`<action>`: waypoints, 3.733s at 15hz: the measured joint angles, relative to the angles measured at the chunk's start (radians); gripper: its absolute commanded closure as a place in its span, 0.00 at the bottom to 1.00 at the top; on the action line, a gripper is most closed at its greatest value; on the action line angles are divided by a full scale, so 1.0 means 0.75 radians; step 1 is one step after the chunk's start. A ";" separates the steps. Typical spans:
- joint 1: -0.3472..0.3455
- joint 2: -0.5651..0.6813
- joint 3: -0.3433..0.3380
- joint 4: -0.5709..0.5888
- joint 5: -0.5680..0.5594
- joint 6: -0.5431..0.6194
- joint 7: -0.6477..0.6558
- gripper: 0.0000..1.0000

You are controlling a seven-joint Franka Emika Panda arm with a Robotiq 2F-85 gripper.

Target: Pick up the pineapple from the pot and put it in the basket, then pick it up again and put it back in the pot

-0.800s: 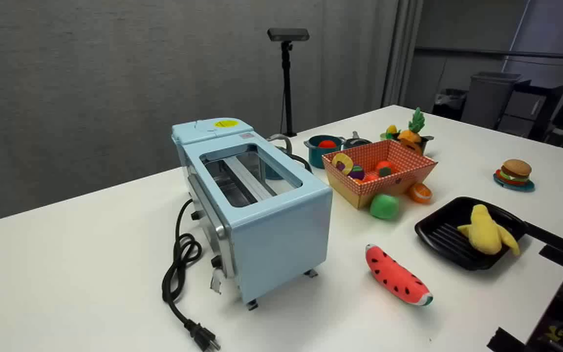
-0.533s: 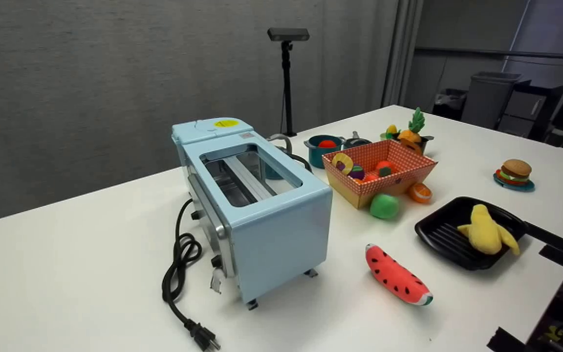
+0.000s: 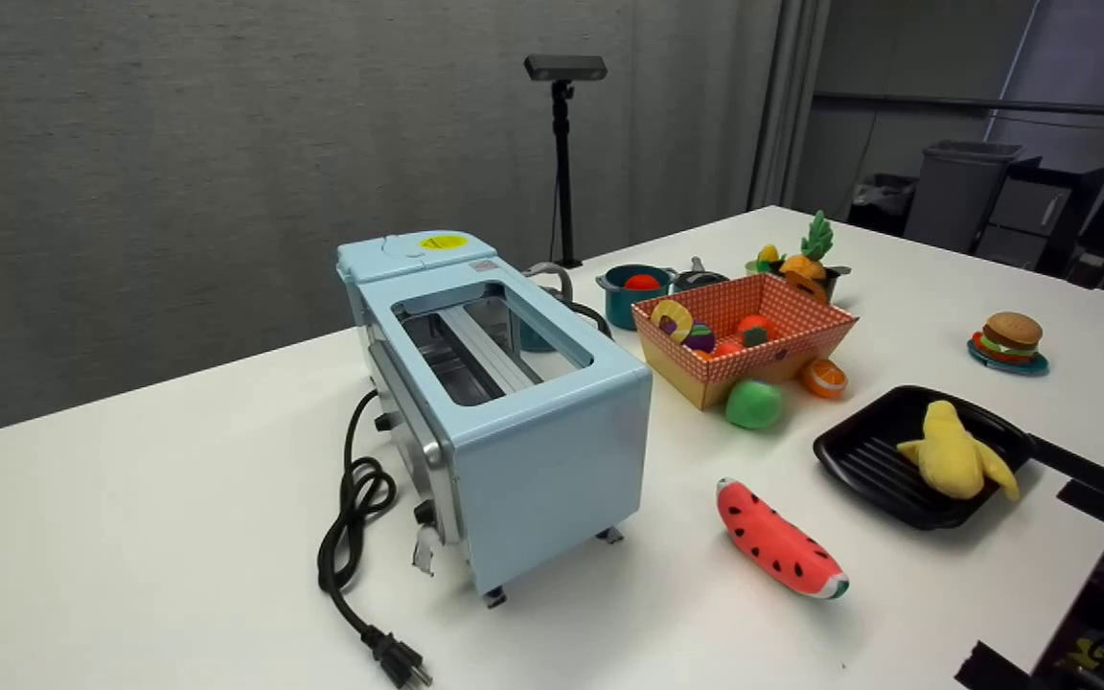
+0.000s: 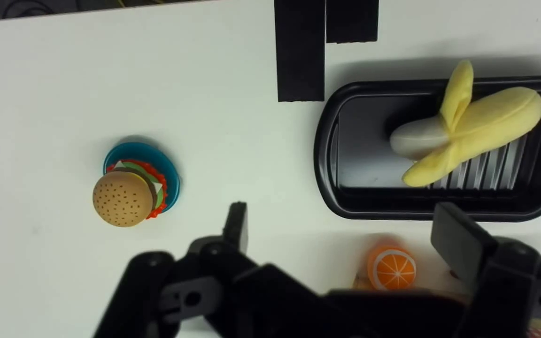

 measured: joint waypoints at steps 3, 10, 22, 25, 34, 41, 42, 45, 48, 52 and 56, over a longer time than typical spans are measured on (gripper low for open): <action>0.001 0.001 0.000 0.000 0.003 0.000 0.000 0.00; 0.007 0.001 0.000 0.003 0.015 -0.001 -0.001 0.00; 0.006 0.002 -0.002 0.003 0.015 0.000 0.014 0.00; 0.005 0.010 -0.002 0.004 0.027 0.002 0.065 0.00; -0.022 0.109 -0.006 0.022 0.143 0.271 0.255 0.00; -0.070 0.255 0.000 0.096 0.172 0.353 0.386 0.00; -0.071 0.272 0.003 0.113 0.172 0.348 0.399 0.00; -0.071 0.318 0.016 0.161 0.172 0.326 0.434 0.00; -0.071 0.360 0.033 0.211 0.172 0.277 0.460 0.00; -0.071 0.416 0.039 0.284 0.170 0.198 0.496 0.00; -0.071 0.466 0.037 0.350 0.171 0.154 0.520 0.00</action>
